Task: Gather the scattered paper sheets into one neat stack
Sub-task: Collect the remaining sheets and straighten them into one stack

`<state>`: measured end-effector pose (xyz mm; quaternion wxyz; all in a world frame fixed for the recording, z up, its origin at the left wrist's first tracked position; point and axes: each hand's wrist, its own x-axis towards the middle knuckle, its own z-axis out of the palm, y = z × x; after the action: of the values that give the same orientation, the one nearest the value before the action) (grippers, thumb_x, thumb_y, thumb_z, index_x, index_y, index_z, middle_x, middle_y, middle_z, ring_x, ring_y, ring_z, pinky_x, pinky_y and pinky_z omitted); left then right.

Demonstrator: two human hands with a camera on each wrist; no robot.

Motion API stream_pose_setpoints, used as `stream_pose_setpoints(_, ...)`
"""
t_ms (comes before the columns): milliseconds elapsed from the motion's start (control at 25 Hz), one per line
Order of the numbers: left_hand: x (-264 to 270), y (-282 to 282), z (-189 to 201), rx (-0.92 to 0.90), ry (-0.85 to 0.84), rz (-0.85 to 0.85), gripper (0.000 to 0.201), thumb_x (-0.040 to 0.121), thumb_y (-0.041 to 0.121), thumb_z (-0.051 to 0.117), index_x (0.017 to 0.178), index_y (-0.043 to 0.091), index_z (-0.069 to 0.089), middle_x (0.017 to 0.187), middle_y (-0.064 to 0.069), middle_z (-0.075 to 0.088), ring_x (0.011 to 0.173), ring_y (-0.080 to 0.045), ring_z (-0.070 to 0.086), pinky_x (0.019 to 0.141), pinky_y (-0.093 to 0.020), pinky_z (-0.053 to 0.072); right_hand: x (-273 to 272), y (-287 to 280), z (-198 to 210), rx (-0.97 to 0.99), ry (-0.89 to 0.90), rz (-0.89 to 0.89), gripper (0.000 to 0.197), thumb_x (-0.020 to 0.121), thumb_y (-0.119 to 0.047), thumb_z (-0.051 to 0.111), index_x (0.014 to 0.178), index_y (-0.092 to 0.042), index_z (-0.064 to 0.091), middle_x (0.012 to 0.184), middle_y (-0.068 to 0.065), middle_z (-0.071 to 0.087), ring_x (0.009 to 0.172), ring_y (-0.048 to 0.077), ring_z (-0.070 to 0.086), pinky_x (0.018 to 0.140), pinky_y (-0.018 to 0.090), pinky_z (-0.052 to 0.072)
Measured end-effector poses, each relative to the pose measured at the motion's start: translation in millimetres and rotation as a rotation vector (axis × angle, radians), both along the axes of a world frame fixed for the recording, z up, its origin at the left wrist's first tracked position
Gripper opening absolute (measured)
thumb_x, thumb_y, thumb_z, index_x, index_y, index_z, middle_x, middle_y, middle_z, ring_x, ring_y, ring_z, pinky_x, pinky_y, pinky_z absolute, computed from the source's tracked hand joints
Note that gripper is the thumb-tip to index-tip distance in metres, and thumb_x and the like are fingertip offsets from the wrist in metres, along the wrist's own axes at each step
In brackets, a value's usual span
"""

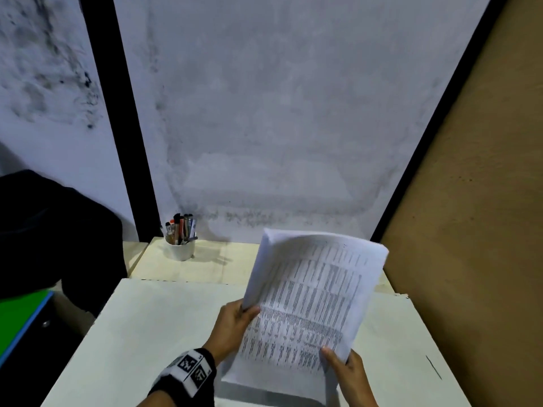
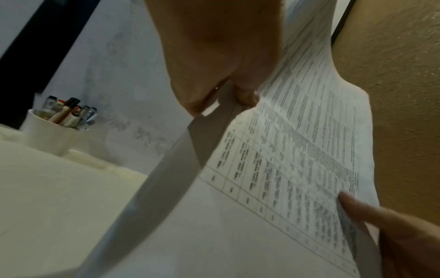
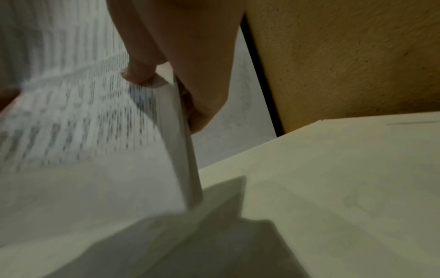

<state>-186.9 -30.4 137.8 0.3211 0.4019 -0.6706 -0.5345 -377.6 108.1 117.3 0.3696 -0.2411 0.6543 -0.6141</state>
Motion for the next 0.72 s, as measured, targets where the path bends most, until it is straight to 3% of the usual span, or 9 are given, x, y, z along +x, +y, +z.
stream_pose_setpoints(80, -11, -10, 7, 0.01, -0.005, -0.063, 0.033, 0.079, 0.038, 0.066, 0.059, 0.019, 0.048, 0.049, 0.011, 0.045, 0.05, -0.003, 0.038, 0.053, -0.023, 0.033, -9, 2, 3, 0.015, 0.046, -0.022, 0.007, 0.086, 0.003, 0.058, 0.084, 0.008, 0.062, 0.065, 0.008, 0.073, 0.062, 0.014, 0.07, 0.054, 0.013, 0.051)
stream_pose_setpoints(120, -18, -18, 13, 0.01, -0.006, -0.091, 0.031, 0.077, 0.042, 0.066, 0.068, 0.013, 0.056, 0.061, 0.008, 0.053, 0.058, -0.008, 0.047, 0.059, -0.028, 0.04, -15, 1, 3, 0.019, 0.096, -0.025, 0.01, 0.089, -0.003, 0.057, 0.082, -0.002, 0.065, 0.066, -0.001, 0.074, 0.074, 0.015, 0.07, 0.066, 0.023, 0.056)
stream_pose_setpoints(200, -35, -29, 24, 0.014, -0.024, -0.135, 0.025, 0.084, 0.028, 0.061, 0.098, 0.006, 0.063, 0.085, -0.003, 0.065, 0.077, -0.015, 0.061, 0.071, -0.025, 0.051, -28, 2, 5, 0.047, 0.127, -0.063, 0.012, 0.091, -0.013, 0.056, 0.084, -0.014, 0.065, 0.081, 0.002, 0.075, 0.088, 0.027, 0.067, 0.08, 0.04, 0.055)
stream_pose_setpoints(280, -48, -39, 31, 0.009, -0.05, -0.155, 0.02, 0.089, 0.009, 0.054, 0.109, 0.009, 0.056, 0.091, -0.002, 0.064, 0.081, -0.018, 0.061, 0.064, -0.013, 0.05, -45, 0, 7, 0.061, 0.136, -0.106, 0.012, 0.092, -0.017, 0.054, 0.086, -0.011, 0.063, 0.094, 0.016, 0.071, 0.088, 0.032, 0.066, 0.081, 0.046, 0.054)
stream_pose_setpoints(360, -52, -49, 32, -0.051, -0.159, -0.145, 0.023, 0.09, 0.008, 0.053, 0.113, 0.01, 0.054, 0.095, -0.004, 0.062, 0.087, -0.022, 0.058, 0.065, -0.015, 0.046, -63, -3, 10, 0.072, 0.126, -0.19, 0.014, 0.093, -0.019, 0.052, 0.085, -0.011, 0.061, 0.096, 0.019, 0.069, 0.086, 0.032, 0.065, 0.081, 0.046, 0.053)
stream_pose_setpoints(440, -45, -56, 19, -0.129, -0.355, -0.173, 0.032, 0.09, 0.014, 0.054, 0.121, 0.011, 0.051, 0.11, -0.008, 0.061, 0.104, -0.025, 0.058, 0.079, -0.021, 0.044, -81, -4, 9, 0.088, 0.089, -0.289, 0.016, 0.094, -0.019, 0.05, 0.088, -0.008, 0.06, 0.094, 0.016, 0.067, 0.079, 0.028, 0.063, 0.078, 0.039, 0.053)
stream_pose_setpoints(560, -32, -55, -12, -0.137, -0.597, -0.298, 0.045, 0.091, 0.02, 0.053, 0.133, 0.012, 0.041, 0.137, -0.011, 0.05, 0.125, -0.026, 0.047, 0.098, -0.029, 0.037, -107, 1, 0, 0.158, 0.059, -0.431, 0.023, 0.094, -0.019, 0.051, 0.105, -0.001, 0.058, 0.097, 0.015, 0.063, 0.08, 0.027, 0.059, 0.08, 0.036, 0.047)
stream_pose_setpoints(640, -29, -51, -26, -0.106, -0.645, -0.33, 0.047, 0.092, 0.023, 0.051, 0.135, 0.012, 0.038, 0.142, -0.012, 0.045, 0.128, -0.026, 0.044, 0.101, -0.031, 0.036, -118, 7, -7, 0.204, 0.056, -0.474, 0.03, 0.093, -0.02, 0.052, 0.113, 0.002, 0.057, 0.102, 0.016, 0.062, 0.087, 0.029, 0.058, 0.086, 0.037, 0.047)
stream_pose_setpoints(720, -36, -44, -31, -0.03, -0.572, -0.317, 0.044, 0.094, 0.028, 0.046, 0.134, 0.011, 0.04, 0.14, -0.011, 0.047, 0.125, -0.026, 0.047, 0.098, -0.029, 0.037, -122, 13, -12, 0.237, 0.038, -0.481, 0.03, 0.093, -0.019, 0.052, 0.115, 0.002, 0.056, 0.104, 0.016, 0.062, 0.09, 0.029, 0.058, 0.088, 0.037, 0.047)
